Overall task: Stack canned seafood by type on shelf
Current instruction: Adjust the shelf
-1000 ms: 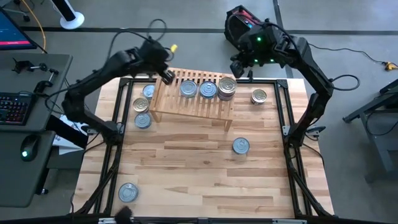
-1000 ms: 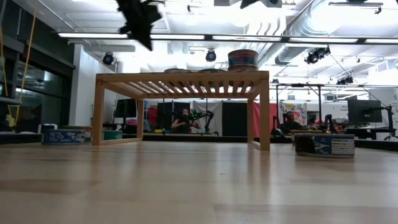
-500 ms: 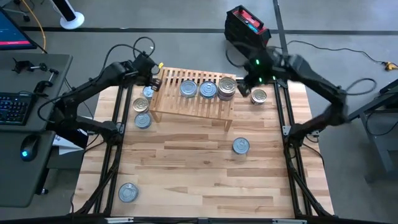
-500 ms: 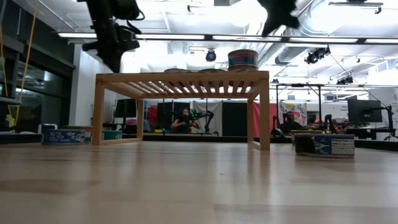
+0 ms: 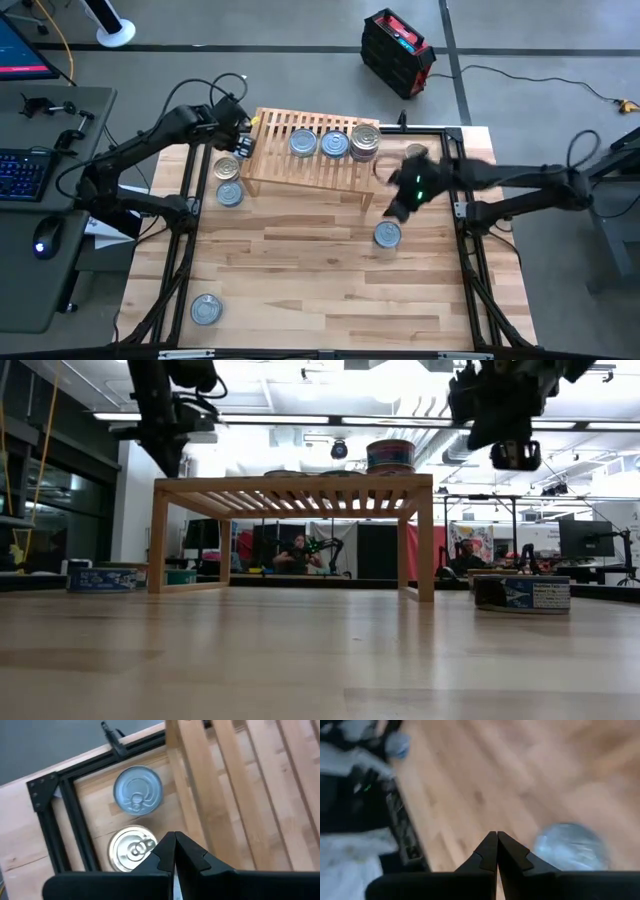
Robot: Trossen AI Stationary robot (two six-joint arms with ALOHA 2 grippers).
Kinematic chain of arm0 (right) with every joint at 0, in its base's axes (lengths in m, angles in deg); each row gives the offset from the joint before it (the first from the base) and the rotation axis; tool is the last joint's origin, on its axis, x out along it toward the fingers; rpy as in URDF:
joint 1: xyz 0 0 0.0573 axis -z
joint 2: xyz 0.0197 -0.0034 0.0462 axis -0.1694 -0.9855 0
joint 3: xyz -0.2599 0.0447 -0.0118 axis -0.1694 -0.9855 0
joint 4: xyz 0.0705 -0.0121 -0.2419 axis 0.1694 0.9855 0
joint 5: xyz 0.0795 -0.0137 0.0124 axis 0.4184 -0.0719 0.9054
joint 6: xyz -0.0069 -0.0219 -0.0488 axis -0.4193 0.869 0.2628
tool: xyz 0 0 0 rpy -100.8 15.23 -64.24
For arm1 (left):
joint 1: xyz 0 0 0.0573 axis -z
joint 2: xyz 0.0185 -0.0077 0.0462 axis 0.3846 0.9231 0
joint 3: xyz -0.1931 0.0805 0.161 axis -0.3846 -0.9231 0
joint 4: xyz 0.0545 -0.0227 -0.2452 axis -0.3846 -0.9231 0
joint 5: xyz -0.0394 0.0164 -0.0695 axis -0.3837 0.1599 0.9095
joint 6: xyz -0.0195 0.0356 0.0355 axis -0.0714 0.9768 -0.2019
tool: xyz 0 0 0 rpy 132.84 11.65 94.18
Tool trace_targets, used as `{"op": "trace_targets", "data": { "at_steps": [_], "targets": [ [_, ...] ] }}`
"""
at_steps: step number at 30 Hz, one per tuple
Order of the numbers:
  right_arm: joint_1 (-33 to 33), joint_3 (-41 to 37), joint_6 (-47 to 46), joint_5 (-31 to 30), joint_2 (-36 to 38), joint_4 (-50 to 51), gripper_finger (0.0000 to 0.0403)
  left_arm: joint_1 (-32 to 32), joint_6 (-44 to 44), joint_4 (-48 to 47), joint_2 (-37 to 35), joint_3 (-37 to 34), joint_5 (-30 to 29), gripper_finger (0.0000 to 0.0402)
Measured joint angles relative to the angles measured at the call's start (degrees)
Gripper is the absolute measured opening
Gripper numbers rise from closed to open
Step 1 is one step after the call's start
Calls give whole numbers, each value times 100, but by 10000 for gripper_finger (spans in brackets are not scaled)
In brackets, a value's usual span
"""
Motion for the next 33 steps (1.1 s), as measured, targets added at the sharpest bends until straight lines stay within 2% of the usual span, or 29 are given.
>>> {"op": "trace_targets", "data": {
  "at_steps": [2,5,8,10,27,33],
  "targets": [
    [-309,-283,-177,-468,-50,-707,0,-2,-11,22,2,0,1,0],
    [-532,-565,-645,-1582,-120,-1431,0,-7,-15,73,2,0,-1,0],
    [-616,-662,-873,-2384,-196,-1520,0,-2,-2,121,2,0,18,0],
    [-625,-691,-947,-2705,-262,-1569,0,-2,-2,166,2,0,74,0],
    [-560,-686,-1004,-3708,-384,-1630,0,-2,193,247,2,0,170,0],
    [-428,-686,-990,-3883,-384,-1627,0,-2,198,247,2,0,170,0]
  ]
}}
